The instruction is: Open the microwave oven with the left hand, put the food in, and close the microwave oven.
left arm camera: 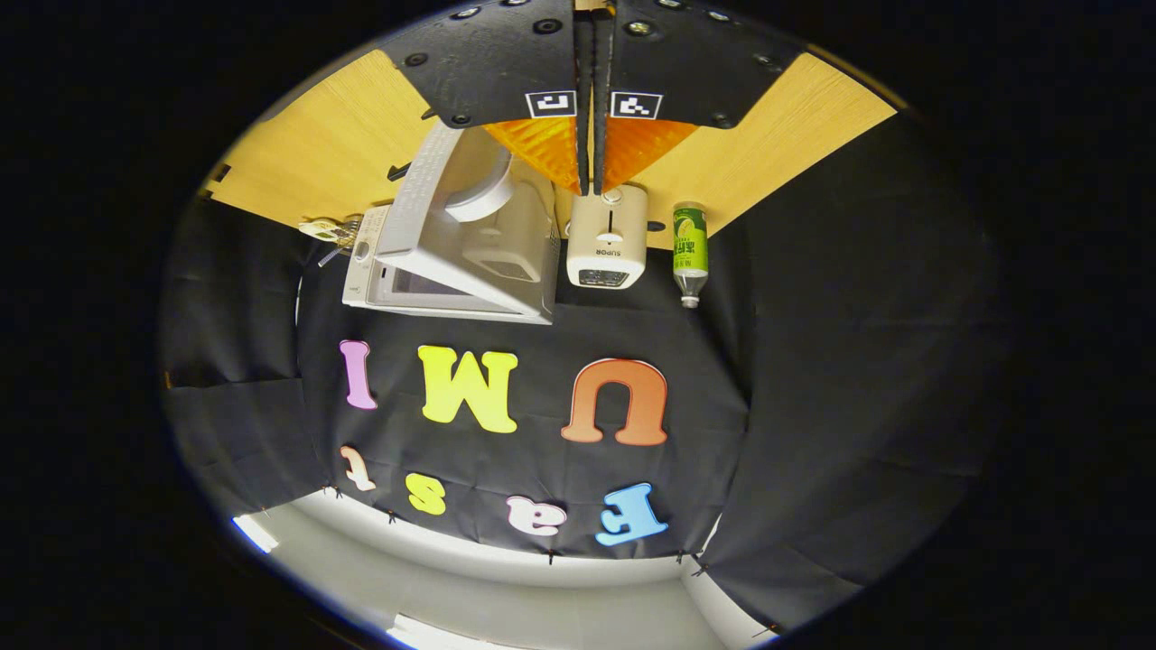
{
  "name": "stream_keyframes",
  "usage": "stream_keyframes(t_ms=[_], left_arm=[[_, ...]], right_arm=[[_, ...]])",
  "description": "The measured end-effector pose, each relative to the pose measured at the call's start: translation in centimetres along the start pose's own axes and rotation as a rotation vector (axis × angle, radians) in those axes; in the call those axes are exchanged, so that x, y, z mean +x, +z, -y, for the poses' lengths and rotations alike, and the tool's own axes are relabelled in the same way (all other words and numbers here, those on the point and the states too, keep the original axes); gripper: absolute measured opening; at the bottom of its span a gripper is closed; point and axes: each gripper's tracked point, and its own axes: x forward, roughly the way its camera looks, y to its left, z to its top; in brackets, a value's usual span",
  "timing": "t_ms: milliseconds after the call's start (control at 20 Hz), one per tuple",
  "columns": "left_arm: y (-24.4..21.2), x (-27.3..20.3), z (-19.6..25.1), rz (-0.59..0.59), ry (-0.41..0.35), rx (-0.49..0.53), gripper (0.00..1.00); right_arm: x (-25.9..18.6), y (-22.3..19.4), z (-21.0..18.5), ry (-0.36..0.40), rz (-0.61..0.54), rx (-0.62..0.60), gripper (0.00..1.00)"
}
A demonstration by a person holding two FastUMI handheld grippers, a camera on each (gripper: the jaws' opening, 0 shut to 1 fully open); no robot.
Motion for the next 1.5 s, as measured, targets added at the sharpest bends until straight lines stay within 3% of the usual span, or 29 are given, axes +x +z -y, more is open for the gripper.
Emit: stream_keyframes(t_ms=[150,200,300,350,400,450,550,600,650,800,850,900,950,1000,1050,1100,1150,1200,1400,1500], left_arm=[[-1.1,1.0,0.6,-0.021,-0.027,0.006,0.00],[-1.3,1.2,0.9,-0.020,-0.037,-0.002,0.00],[-1.8,1.5,1.7,-0.030,-0.046,-0.015,0.00],[-2.0,1.7,2.0,-0.029,-0.049,-0.021,0.00],[-1.9,1.5,2.8,-0.026,-0.067,-0.031,0.13],[-1.7,1.3,3.7,-0.021,-0.092,-0.035,0.00],[-1.6,1.5,4.8,-0.009,-0.114,-0.019,0.00],[-1.7,1.6,5.5,-0.011,-0.127,-0.013,0.13],[-1.5,1.6,6.3,-0.008,-0.139,-0.008,0.00],[-1.5,2.0,9.2,-0.007,-0.204,0.008,0.00],[-1.6,2.4,9.9,-0.005,-0.216,0.022,0.00],[-1.5,2.6,10.7,-0.005,-0.228,0.036,0.00],[-1.6,3.0,11.4,-0.005,-0.238,0.044,0.00],[-1.7,3.4,12.5,-0.006,-0.252,0.047,0.13],[-1.6,3.8,13.6,-0.001,-0.269,0.049,0.00],[-1.4,4.2,14.7,-0.001,-0.283,0.050,0.00],[-1.5,4.6,15.6,-0.001,-0.291,0.057,0.00],[-1.7,5.2,16.5,-0.003,-0.299,0.066,0.00],[-2.5,7.8,20.7,-0.020,-0.339,0.063,0.00],[-2.2,9.1,22.2,-0.018,-0.334,0.062,0.00]], right_arm=[[-0.5,-0.9,0.1,-0.006,-0.033,0.003,1.00],[-0.7,-0.9,0.0,-0.006,-0.038,0.009,0.91],[-1.0,-0.6,0.0,-0.004,-0.034,0.030,0.91],[-1.2,-0.5,0.1,-0.004,-0.032,0.035,1.00],[-1.3,-0.5,0.2,-0.004,-0.032,0.034,1.00],[-1.5,-0.3,0.3,-0.006,-0.028,0.031,0.91],[-1.7,0.2,0.7,-0.016,-0.023,0.033,0.91],[-1.8,0.2,0.8,-0.020,-0.022,0.035,0.91],[-2.0,0.2,1.0,-0.023,-0.021,0.035,1.00],[-2.5,0.3,1.3,-0.026,-0.017,0.037,1.00],[-2.8,0.6,1.3,-0.021,-0.010,0.046,0.92],[-2.9,0.7,1.3,-0.020,-0.007,0.053,1.00],[-3.1,0.7,1.5,-0.018,-0.002,0.059,1.00],[-3.3,0.8,1.6,-0.016,0.004,0.059,1.00],[-3.5,0.8,1.8,-0.018,0.008,0.057,1.00],[-3.6,0.9,1.9,-0.019,0.013,0.056,0.91],[-3.7,1.1,2.0,-0.019,0.021,0.058,0.91],[-3.8,1.2,2.0,-0.014,0.030,0.061,1.00],[-3.7,0.2,1.9,0.024,0.014,0.065,1.00],[-3.4,-0.1,3.1,0.004,0.002,0.066,1.00]])
